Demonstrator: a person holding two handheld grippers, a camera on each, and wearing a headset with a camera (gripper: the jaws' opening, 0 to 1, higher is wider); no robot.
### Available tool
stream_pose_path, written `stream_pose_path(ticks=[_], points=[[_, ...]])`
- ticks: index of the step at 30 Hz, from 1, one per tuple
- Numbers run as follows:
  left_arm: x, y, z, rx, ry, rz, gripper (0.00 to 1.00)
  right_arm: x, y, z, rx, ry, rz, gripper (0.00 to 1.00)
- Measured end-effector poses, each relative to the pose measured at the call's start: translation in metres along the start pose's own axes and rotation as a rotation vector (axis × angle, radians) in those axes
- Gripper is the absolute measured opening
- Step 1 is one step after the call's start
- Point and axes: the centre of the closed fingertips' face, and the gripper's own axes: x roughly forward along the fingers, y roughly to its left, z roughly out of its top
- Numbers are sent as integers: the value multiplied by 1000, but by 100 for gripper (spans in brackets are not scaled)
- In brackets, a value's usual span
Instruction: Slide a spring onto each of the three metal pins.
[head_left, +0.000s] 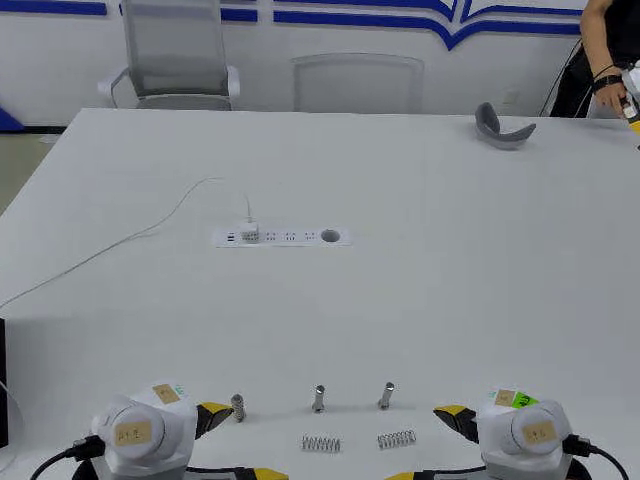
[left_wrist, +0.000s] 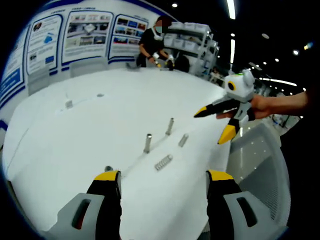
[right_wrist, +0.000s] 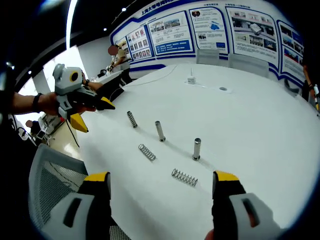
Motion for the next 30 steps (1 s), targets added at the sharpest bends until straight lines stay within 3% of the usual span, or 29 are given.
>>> stream_pose_path(ticks=[4,17,30], points=[[10,-4,2,62,35,-26,70,-3,-2,-3,7,0,-6,85],[39,-15,3,178,110,-107,69,-7,-4,-7,17,-2,-11,85],[65,-19,-1,240,161,-152,65,-17,-8,-12,16,6,-16,85]])
